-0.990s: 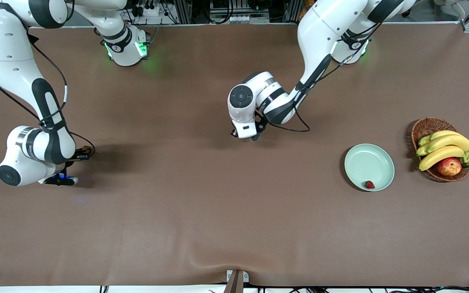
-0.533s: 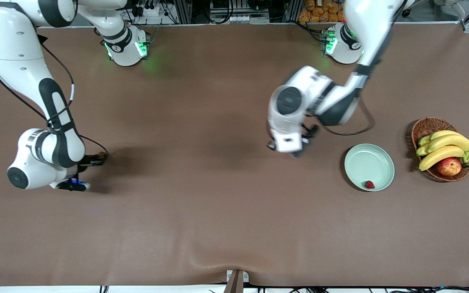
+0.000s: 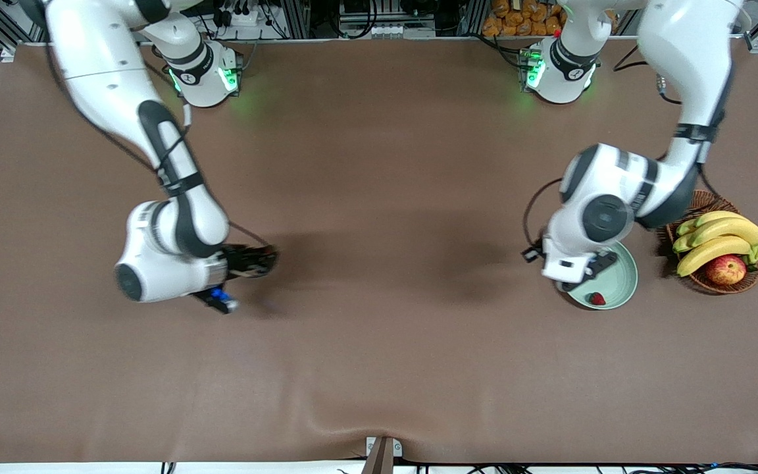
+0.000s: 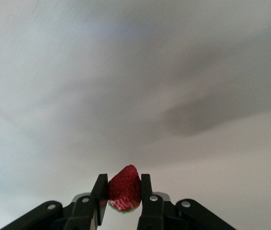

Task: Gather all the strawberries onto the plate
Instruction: 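Drop the strawberry onto the plate with the left gripper while the right gripper carries, then release the third strawberry mid-table with the right gripper while the left gripper reaches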

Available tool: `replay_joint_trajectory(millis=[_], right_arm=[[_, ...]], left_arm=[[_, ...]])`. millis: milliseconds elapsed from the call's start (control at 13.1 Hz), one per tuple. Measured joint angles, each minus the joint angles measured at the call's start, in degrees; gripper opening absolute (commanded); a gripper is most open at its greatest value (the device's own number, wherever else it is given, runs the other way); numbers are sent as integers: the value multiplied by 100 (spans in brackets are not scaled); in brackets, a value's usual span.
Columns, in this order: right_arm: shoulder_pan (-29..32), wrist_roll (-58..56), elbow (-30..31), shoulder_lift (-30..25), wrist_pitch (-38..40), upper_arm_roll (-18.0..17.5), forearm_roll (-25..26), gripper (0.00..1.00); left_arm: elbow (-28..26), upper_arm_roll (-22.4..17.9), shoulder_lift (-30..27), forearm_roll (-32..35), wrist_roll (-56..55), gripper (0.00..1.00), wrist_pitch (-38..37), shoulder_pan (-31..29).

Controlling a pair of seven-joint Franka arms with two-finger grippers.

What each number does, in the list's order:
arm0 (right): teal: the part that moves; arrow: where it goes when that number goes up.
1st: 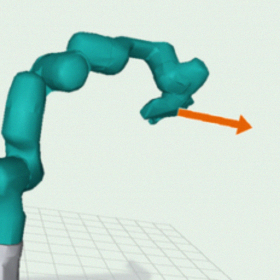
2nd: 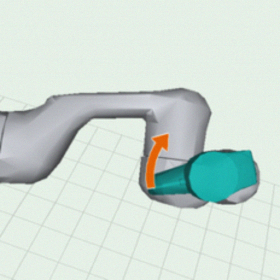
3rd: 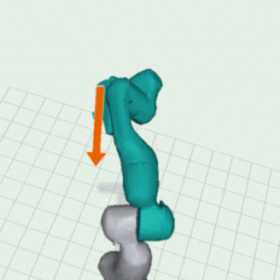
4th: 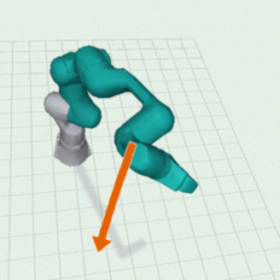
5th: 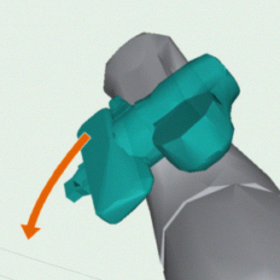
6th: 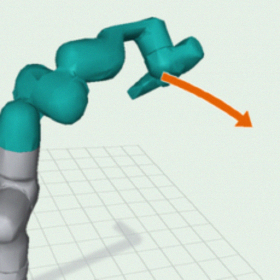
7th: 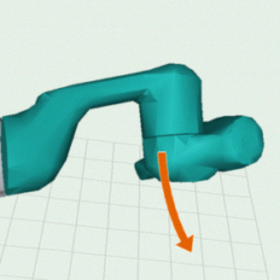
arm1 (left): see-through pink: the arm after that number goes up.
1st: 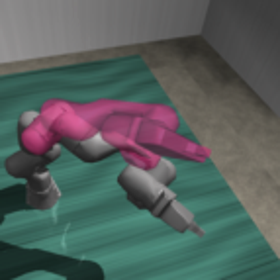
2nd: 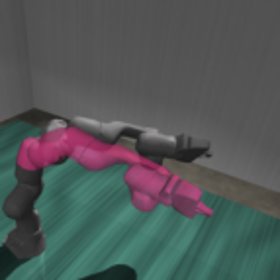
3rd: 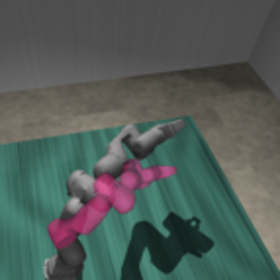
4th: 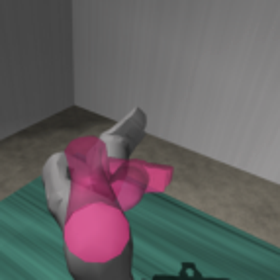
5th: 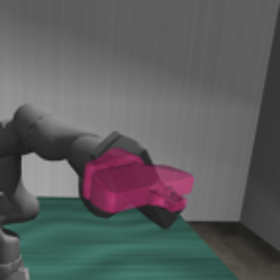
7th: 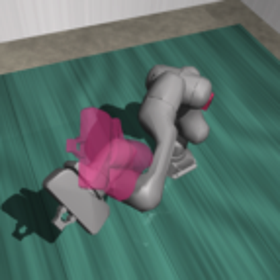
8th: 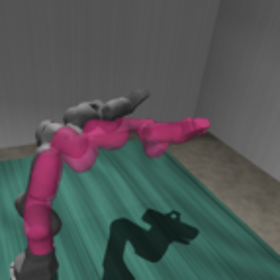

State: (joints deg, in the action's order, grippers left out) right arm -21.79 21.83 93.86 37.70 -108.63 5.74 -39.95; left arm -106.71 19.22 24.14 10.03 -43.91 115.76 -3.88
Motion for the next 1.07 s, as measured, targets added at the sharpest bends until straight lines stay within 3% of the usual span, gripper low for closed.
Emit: replay_joint_trajectory(millis=[76,229,305,381,533,838,990,1067], right_arm=[[-270,179,-4,4,-181,0,-340,0],[-723,308,-3,21,-771,-2,-880,0],[-938,372,0,43,-1056,-3,-1107,0],[-1151,484,2,76,-1405,-3,-1347,0],[-1525,696,1,183,-2096,-3,-1704,0],[-2150,1238,-158,459,-2936,-4,-1819,0],[-2322,1496,-328,615,-3207,-3,-1828,19],[-2384,1579,-381,686,-3338,-4,-1828,37]], left_arm=[[-78,-5,46,0,723,2,34,-339],[-219,-6,229,0,1813,19,302,-873],[-285,-6,337,0,2183,43,491,-1040],[-331,-4,442,0,2519,99,659,-1148],[-364,-5,549,0,3091,100,828,-1301],[-347,33,437,0,3353,100,839,-1458],[-337,283,248,-5,3198,100,673,-1463],[-335,491,153,-6,2918,100,562,-1458]])
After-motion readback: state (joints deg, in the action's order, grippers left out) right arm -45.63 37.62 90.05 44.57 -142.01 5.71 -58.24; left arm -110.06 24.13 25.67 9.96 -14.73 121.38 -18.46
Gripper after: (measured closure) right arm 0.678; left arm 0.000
